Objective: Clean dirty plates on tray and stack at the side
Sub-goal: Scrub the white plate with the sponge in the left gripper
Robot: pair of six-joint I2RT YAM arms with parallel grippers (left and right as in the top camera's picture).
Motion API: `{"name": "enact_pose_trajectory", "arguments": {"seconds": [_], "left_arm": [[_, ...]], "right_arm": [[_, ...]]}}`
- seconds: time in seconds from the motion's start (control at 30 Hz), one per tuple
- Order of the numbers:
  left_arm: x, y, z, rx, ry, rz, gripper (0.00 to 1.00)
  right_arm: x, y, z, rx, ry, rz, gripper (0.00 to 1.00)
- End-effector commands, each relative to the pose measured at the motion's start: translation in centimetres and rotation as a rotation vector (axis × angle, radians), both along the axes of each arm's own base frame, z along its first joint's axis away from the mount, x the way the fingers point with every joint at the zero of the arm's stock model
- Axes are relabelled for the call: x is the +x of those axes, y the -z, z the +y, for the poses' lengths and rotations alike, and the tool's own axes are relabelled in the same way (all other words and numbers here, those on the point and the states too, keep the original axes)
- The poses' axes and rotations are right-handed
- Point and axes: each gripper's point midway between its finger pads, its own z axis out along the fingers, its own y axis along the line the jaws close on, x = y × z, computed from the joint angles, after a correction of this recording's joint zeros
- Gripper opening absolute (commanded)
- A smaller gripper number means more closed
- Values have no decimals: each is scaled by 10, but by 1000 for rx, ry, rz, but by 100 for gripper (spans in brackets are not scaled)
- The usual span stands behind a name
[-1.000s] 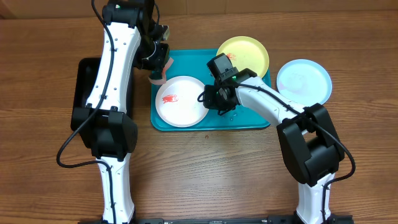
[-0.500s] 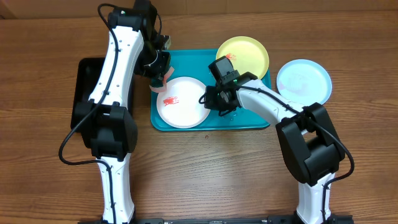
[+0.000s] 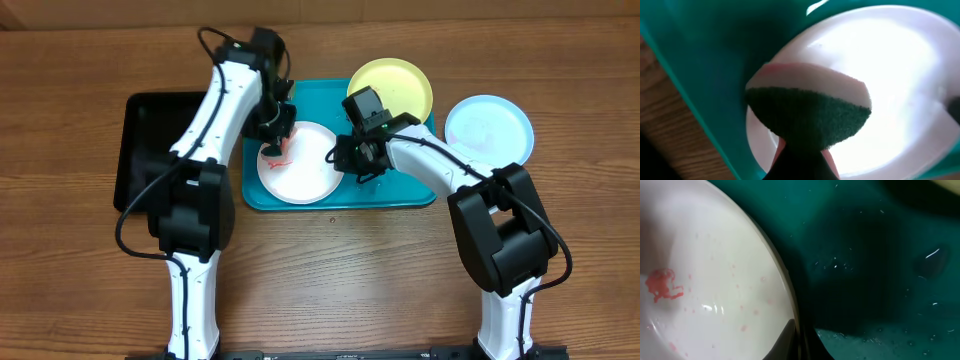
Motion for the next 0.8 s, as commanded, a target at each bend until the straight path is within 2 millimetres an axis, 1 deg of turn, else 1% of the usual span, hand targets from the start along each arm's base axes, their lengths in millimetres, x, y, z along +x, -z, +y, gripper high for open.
{"name": "enact_pose_trajectory", "arguments": {"seconds": [0.0, 0.07, 0.13, 0.27, 0.4, 0.53, 0.6, 0.67, 0.77], "left_arm": [[2, 16, 27, 174, -189, -25, 5], [2, 22, 30, 199, -223, -34, 4], [-1, 28, 28, 193, -229, -29, 4], [-7, 42, 16, 168, -208, -18, 4], [-13, 55, 1, 146, -146, -13, 4], [-20, 61, -12, 135, -99, -10, 4], [-25, 62, -25, 79, -48, 12, 4], [-35, 59, -54, -88, 62, 66, 4], [-46, 50, -80, -276, 160, 111, 4]], "right_arm": [[0, 3, -3, -2, -3, 4, 4], [0, 3, -3, -2, -3, 4, 4], [0, 3, -3, -2, -3, 4, 4], [0, 3, -3, -2, -3, 4, 4], [0, 3, -3, -3, -3, 4, 4], [0, 3, -3, -3, -3, 4, 4], [0, 3, -3, -3, -3, 4, 4], [-1, 3, -3, -3, -3, 5, 4], [-1, 3, -3, -4, -3, 6, 4]]}}
